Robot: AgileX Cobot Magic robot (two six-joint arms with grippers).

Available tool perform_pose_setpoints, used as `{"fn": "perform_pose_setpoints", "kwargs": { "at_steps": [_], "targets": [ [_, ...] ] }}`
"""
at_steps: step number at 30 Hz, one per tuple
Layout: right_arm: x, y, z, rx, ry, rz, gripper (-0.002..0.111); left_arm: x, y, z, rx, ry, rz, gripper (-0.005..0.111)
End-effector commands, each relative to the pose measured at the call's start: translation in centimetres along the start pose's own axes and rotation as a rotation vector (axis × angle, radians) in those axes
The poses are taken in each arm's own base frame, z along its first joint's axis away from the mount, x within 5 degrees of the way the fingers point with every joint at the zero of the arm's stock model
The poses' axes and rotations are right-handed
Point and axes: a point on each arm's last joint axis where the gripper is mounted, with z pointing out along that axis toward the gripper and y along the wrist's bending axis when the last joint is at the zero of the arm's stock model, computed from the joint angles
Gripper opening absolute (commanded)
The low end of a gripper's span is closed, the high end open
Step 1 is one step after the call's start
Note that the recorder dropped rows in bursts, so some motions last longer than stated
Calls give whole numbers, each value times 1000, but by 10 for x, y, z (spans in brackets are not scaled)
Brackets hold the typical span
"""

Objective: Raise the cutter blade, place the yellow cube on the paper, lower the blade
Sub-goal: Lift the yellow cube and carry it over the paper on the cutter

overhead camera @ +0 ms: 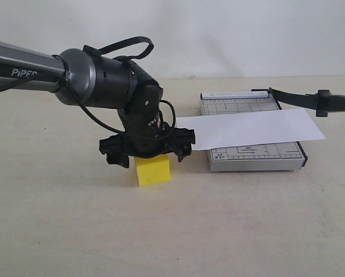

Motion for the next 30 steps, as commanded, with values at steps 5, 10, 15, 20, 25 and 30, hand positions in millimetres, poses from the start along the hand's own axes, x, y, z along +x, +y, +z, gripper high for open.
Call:
{"fn": "perform_pose_setpoints", "kwargs": {
  "at_steps": [5,10,15,20,25,30],
  "targets": [
    [1,-1,0,1,0,-7,0,-1,0,1,4,-6,-2,44],
    [1,-1,0,1,0,-7,0,-2,-2,-2,14,-6,55,5],
    [1,-1,0,1,0,-7,0,-13,-13,-18,77,-18,175,4],
    [1,-1,0,1,0,-7,0,-22,-26,-40,156,-44,301,4],
    [1,-1,0,1,0,-7,0,-23,-30,-56,157,-41,412,4],
    [1,-1,0,1,0,-7,0,-25,-24,-58,92,-43,464,4]
  ]
}}
